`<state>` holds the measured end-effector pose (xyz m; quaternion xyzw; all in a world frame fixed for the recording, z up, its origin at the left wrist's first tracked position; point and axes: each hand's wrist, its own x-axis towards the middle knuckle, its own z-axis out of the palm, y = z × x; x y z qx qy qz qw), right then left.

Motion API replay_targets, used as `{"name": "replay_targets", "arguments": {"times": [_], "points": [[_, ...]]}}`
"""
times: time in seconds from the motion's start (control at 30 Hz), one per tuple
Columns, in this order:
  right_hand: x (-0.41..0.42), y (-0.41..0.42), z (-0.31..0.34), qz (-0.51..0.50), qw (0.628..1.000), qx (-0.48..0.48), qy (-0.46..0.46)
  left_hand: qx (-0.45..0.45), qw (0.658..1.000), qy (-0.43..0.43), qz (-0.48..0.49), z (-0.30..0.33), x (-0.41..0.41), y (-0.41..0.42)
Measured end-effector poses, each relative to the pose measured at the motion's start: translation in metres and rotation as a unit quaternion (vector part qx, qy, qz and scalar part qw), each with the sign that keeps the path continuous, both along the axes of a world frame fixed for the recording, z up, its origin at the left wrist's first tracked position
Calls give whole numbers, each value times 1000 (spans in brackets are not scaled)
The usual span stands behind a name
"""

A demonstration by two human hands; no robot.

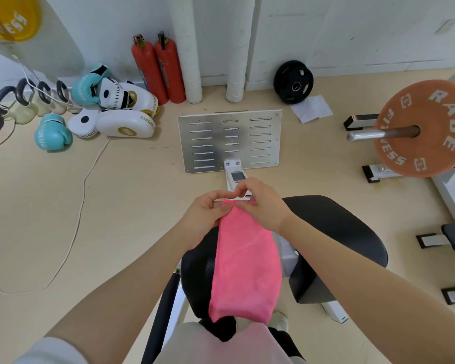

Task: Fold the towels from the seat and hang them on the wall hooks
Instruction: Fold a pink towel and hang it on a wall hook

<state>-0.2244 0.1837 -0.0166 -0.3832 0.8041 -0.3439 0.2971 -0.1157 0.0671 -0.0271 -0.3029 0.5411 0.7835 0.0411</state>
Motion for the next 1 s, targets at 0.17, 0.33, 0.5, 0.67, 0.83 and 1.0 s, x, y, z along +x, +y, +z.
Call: {"name": "replay_targets", "arguments": {"times": [0.17, 0.33, 0.5, 0.67, 0.83, 1.0], "points": [[-23, 19, -5, 33, 990, 137, 15, -71, 996, -9, 47, 3, 2, -14], [-33, 17, 2, 106, 971, 155, 145, -96, 994, -14, 49, 0, 3, -25], [-41, 10, 10, 40, 994, 87, 57, -103, 992, -25, 66, -7, 6, -39], [-60, 14, 7, -30, 947, 89, -308, -87, 994, -15, 58, -13, 8, -43], [-50, -1, -32, -163, 984, 54, -39, -82, 995, -23, 53, -17, 0, -37], [-24, 5, -54, -321, 889, -1, -325, -68, 992, -50, 95, -28, -9, -46]]}}
